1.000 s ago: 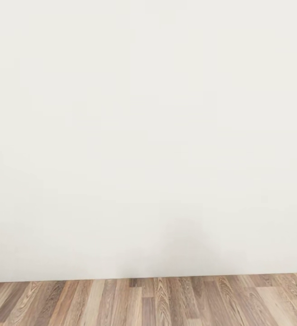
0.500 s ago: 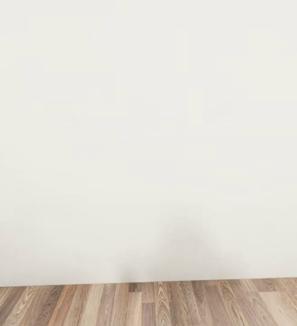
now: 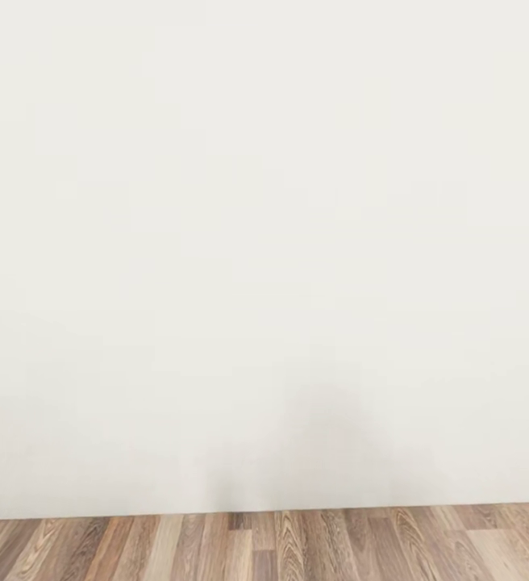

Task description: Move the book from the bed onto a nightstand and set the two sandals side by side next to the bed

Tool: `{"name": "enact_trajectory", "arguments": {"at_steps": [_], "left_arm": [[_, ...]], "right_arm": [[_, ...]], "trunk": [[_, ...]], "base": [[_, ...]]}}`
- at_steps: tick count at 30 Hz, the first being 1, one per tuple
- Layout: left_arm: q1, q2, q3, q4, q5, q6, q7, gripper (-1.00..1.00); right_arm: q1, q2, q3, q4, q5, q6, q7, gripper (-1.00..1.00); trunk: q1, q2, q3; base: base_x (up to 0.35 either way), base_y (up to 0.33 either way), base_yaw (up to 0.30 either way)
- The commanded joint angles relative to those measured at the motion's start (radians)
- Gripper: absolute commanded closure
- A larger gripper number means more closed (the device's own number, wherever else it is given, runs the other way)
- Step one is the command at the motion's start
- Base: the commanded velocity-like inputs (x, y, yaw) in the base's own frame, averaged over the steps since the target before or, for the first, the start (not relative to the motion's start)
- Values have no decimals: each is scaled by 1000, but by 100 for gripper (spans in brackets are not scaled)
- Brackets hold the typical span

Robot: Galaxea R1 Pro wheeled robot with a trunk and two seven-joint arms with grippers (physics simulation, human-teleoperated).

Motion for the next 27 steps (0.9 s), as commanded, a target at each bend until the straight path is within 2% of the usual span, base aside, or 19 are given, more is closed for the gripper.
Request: {"name": "enact_trajectory", "arguments": {"at_steps": [1,13,27], "left_arm": [[-1,0,0,1,-1,-4,0,-100],[-1,0,0,1,-1,-4,1,-100],[-1,-1,0,1,-1,-4,2,-100]], "right_arm": [[0,0,0,-1,1,-2,1,-100],[0,1,1,-1,1,-2,1,-100],[0,1,1,-1,2,-2,1,-100]], "trunk": [[0,0,-1],[0,0,-1],[0,0,-1]], "base": [[99,0,0],[99,-8,0],[100,-77,11]]}}
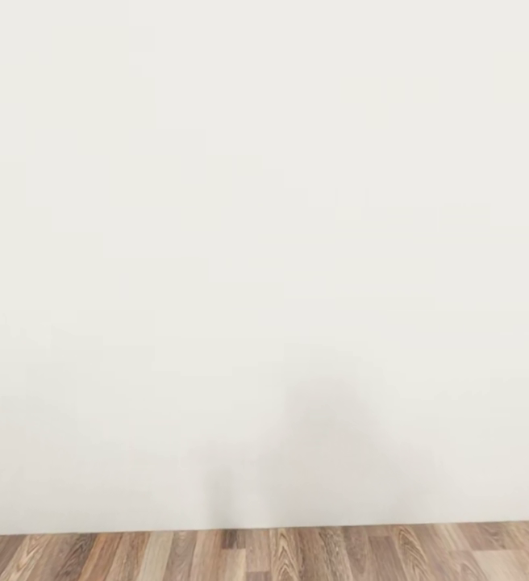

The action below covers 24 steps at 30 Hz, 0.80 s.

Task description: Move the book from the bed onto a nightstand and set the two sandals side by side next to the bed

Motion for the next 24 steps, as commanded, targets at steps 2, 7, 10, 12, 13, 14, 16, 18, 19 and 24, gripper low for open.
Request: {"name": "enact_trajectory", "arguments": {"at_steps": [2,7,10,12,13,14,16,18,19,24], "left_arm": [[-1,0,0,1,-1,-4,0,-100],[-1,0,0,1,-1,-4,0,-100],[-1,0,0,1,-1,-4,0,-100],[-1,0,0,1,-1,-4,0,-100],[-1,0,0,1,-1,-4,0,-100],[-1,0,0,1,-1,-4,0,-100],[-1,0,0,1,-1,-4,0,-100],[-1,-1,0,1,-1,-4,0,-100],[-1,-1,0,1,-1,-4,0,-100],[-1,-1,0,1,-1,-4,0,-100]], "right_arm": [[0,0,0,-1,1,-2,1,-100],[0,0,0,-1,1,-2,1,-100],[0,0,0,-1,1,-2,1,-100],[0,0,0,-1,1,-2,1,-100],[0,0,0,-1,1,-2,1,-100],[0,0,0,-1,1,-2,1,-100],[0,0,0,-1,1,-2,1,-100],[0,0,0,-1,1,-2,1,-100],[0,0,0,-1,1,-2,1,-100],[0,0,0,-1,1,-2,1,-100]], "trunk": [[0,0,-1],[0,0,-1],[0,0,-1],[0,0,-1],[0,0,-1],[0,0,-1],[0,0,-1],[0,0,-1],[0,0,-1],[0,0,-1]], "base": [[104,-95,58],[109,-98,96],[115,-100,139],[119,-100,162],[128,-93,181],[137,-81,191],[143,-73,195],[157,-52,203],[163,-41,198],[167,-45,138]]}}
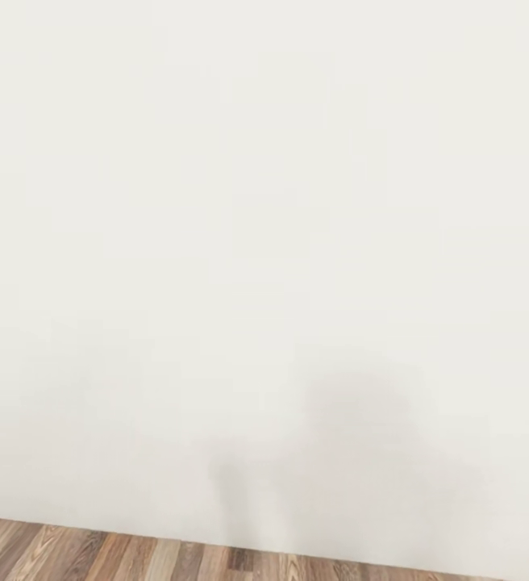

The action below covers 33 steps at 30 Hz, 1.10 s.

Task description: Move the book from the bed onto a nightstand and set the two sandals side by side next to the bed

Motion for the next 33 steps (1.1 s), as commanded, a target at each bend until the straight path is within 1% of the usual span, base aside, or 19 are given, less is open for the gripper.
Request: {"name": "enact_trajectory", "arguments": {"at_steps": [1,14,27,33], "left_arm": [[-1,0,0,1,-1,-4,0,-100],[-1,0,0,1,-1,-4,0,-100],[-1,0,0,1,-1,-4,0,-100],[-1,0,0,1,-1,-4,0,-100]], "right_arm": [[0,0,0,-1,1,-2,1,-100],[0,0,0,-1,2,-3,1,-100],[0,0,0,-1,2,-3,1,-100],[0,0,0,-1,2,-3,1,-100]], "trunk": [[0,0,-1],[0,0,-1],[0,0,-1],[0,0,-1]], "base": [[166,-60,76],[162,-84,31],[150,-127,3],[111,-119,61]]}}
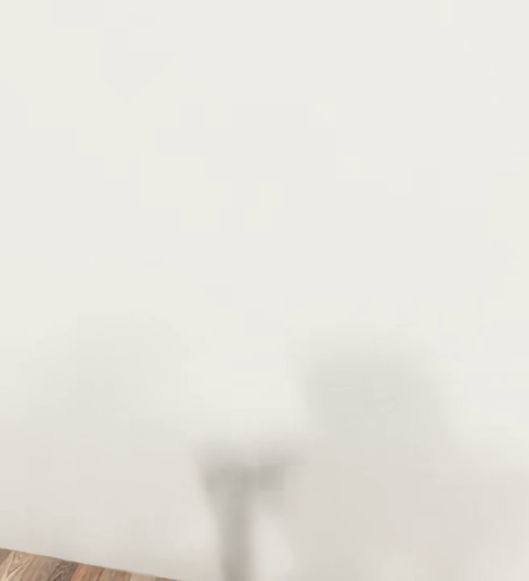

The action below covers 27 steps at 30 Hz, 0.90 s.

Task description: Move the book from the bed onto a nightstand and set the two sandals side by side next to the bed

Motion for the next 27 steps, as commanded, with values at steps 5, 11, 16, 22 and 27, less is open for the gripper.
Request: {"name": "enact_trajectory", "arguments": {"at_steps": [5,11,16,22,27], "left_arm": [[-1,0,0,1,-1,-4,0,-100],[-1,0,0,1,-1,-4,0,-100],[-1,0,0,1,-1,-4,0,-100],[-1,0,0,1,-1,-4,0,-100],[-1,0,0,1,-1,-4,0,-100]], "right_arm": [[0,0,0,-1,1,-2,1,-100],[0,0,0,-1,2,-2,1,-100],[1,0,0,-1,2,-2,1,-100],[1,0,0,-1,1,-2,1,-100],[1,0,0,-1,2,-2,1,-100]], "trunk": [[0,0,-1],[0,0,-1],[0,0,-1],[0,0,-1],[0,0,-1]], "base": [[51,-66,148],[20,-25,226],[7,-10,265],[3,-4,278],[1,-2,285]]}}
